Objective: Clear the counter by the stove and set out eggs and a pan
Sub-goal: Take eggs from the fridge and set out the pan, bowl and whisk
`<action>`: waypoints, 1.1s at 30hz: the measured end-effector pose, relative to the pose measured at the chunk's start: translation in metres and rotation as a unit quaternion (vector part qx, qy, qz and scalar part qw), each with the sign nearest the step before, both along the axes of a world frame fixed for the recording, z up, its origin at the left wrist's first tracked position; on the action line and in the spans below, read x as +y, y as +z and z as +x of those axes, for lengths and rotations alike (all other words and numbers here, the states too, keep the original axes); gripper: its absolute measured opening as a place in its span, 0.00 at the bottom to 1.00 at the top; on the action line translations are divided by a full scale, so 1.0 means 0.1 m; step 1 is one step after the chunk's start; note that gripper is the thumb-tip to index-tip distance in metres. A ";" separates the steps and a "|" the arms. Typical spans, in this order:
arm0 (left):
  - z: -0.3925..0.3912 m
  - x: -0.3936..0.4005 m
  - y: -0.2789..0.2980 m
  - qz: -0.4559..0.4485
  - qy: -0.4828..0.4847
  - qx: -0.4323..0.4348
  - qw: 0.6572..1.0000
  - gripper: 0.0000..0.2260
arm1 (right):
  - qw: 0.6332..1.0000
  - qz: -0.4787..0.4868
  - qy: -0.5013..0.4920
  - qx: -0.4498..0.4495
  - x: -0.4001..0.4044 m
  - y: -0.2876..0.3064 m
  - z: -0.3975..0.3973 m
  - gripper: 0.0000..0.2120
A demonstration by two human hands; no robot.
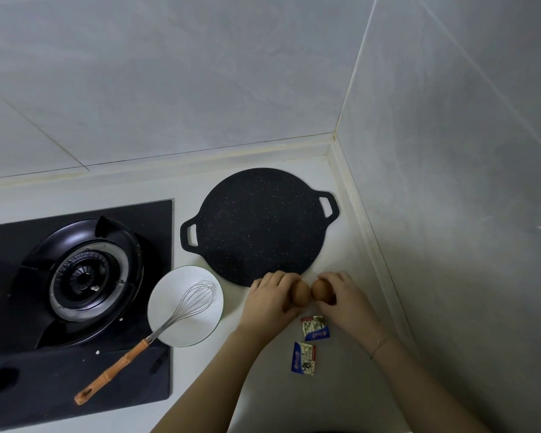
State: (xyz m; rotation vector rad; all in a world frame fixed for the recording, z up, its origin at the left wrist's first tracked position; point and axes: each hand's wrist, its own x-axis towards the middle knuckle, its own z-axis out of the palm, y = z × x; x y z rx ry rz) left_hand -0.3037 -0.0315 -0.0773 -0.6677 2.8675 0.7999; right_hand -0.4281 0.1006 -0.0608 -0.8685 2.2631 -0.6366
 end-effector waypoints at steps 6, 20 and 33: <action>0.01 -0.01 -0.03 -0.007 0.020 -0.001 1.000 0.26 | 1.000 -0.003 -0.007 0.000 0.00 -0.01 0.03 0.25; 0.07 0.02 0.03 -0.025 0.000 0.013 1.000 0.28 | 1.000 -0.008 -0.009 -0.008 0.09 0.00 0.05 0.26; 0.62 0.72 0.27 0.108 0.027 0.015 0.994 0.13 | 0.998 -0.018 -0.026 0.051 0.55 0.12 0.30 0.23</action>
